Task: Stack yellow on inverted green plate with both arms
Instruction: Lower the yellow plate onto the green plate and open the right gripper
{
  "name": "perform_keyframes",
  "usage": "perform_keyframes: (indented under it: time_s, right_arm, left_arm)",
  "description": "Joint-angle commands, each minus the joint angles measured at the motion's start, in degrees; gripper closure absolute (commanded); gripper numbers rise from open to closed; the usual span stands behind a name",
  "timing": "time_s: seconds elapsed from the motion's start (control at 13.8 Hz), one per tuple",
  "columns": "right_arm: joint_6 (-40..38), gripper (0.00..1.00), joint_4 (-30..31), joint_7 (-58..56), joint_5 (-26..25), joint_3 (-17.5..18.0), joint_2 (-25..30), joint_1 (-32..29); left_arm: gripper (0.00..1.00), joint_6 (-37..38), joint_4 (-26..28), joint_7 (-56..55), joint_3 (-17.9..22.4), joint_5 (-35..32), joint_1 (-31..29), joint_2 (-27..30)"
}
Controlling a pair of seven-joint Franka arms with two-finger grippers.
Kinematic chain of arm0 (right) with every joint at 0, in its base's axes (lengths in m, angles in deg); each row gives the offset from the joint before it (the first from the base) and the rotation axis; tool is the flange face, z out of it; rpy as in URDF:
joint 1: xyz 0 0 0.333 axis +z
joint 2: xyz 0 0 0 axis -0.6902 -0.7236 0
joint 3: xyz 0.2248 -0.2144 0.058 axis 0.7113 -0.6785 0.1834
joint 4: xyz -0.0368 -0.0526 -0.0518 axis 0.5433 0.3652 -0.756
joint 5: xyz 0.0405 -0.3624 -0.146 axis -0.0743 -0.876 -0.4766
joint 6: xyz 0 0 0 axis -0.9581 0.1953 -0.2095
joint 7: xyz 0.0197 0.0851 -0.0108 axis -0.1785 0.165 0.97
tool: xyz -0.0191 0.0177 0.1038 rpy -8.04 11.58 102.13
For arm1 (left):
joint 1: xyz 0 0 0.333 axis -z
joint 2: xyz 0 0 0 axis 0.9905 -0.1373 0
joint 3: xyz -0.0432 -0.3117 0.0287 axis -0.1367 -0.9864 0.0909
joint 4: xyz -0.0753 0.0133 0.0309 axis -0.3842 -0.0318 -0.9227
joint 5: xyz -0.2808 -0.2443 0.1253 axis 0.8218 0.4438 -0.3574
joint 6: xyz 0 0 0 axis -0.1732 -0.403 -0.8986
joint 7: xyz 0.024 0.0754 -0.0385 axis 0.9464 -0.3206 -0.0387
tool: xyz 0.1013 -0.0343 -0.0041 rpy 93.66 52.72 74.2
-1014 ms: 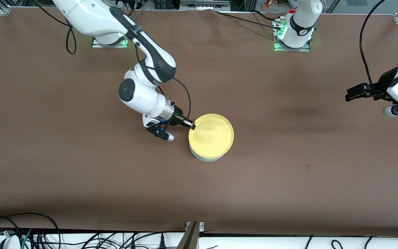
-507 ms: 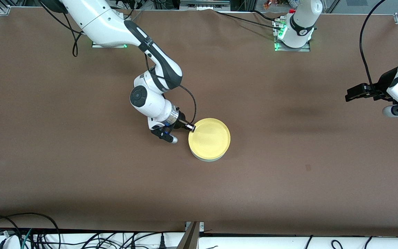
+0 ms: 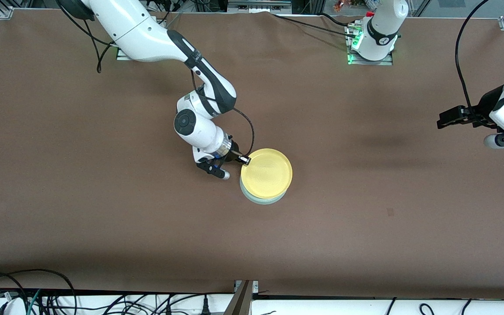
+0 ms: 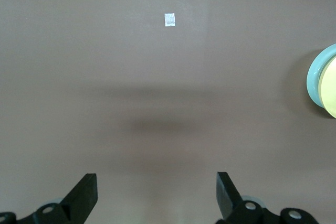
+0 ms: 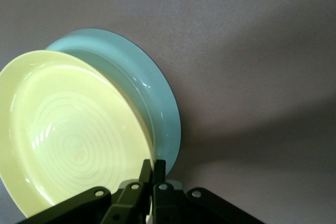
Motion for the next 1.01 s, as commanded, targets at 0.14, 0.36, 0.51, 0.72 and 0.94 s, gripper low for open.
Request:
perform_keyframes:
  time_s: [0.14,0.36,0.51,0.72,0.94]
  right_arm:
    - [0.72,1.0,0.24,0.96,-0.02,-0.78,0.11,0.63]
    - [0.72,0.78,0.24,0.96,0.07,-0.87,0.11,0.36]
    - [0.72,0.62,0.15,0.96,0.07,-0.87,0.11,0.28]
    - [0.72,0.0,0.06,0.96,0.15,-0.87,0.11,0.28]
    - [0.2,0.0,-0.11,0.78,0.07,-1.47,1.25,0.01]
  left_arm:
    - [0.0,0.57,-1.81,1.35,0.17,1.51,-0.31,-0.81]
    - [0.0,0.57,-1.81,1.35,0.17,1.51,-0.31,-0.81]
    - [0.0,0.57,-1.81,1.35,0.17,1.51,-0.31,-0.81]
    - [0.0,0.57,-1.81,1.35,0.17,1.51,-0.31,-0.81]
    - [0.0,0.57,-1.81,1.35,0.17,1.51,-0.31,-0.81]
